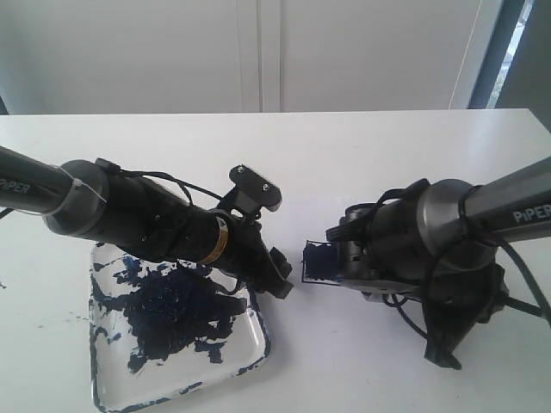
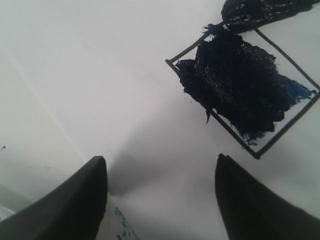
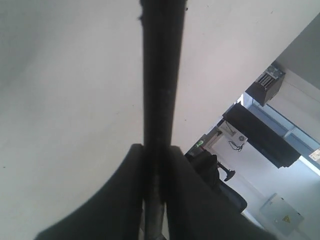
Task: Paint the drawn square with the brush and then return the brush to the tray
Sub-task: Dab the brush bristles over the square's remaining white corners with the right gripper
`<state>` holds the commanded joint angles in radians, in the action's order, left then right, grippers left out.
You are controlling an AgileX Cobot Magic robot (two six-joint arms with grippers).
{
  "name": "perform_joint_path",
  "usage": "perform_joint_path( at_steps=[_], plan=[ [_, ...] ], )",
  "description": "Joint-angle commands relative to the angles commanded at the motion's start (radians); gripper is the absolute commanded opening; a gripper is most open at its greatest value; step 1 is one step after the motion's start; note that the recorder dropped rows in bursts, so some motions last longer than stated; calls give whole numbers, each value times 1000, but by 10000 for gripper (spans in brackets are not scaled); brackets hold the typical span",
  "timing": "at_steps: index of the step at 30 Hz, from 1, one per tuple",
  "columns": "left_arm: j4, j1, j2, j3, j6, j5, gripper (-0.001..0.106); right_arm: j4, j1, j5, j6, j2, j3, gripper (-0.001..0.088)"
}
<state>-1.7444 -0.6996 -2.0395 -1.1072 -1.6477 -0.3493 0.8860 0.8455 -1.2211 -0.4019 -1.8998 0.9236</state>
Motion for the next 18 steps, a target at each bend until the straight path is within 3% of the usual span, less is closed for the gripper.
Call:
perform_joint_path(
  at_steps=[18],
  plan=[
    [0, 0, 0, 0, 0, 0, 659, -67, 0, 0, 74, 0, 0, 0]
  ],
)
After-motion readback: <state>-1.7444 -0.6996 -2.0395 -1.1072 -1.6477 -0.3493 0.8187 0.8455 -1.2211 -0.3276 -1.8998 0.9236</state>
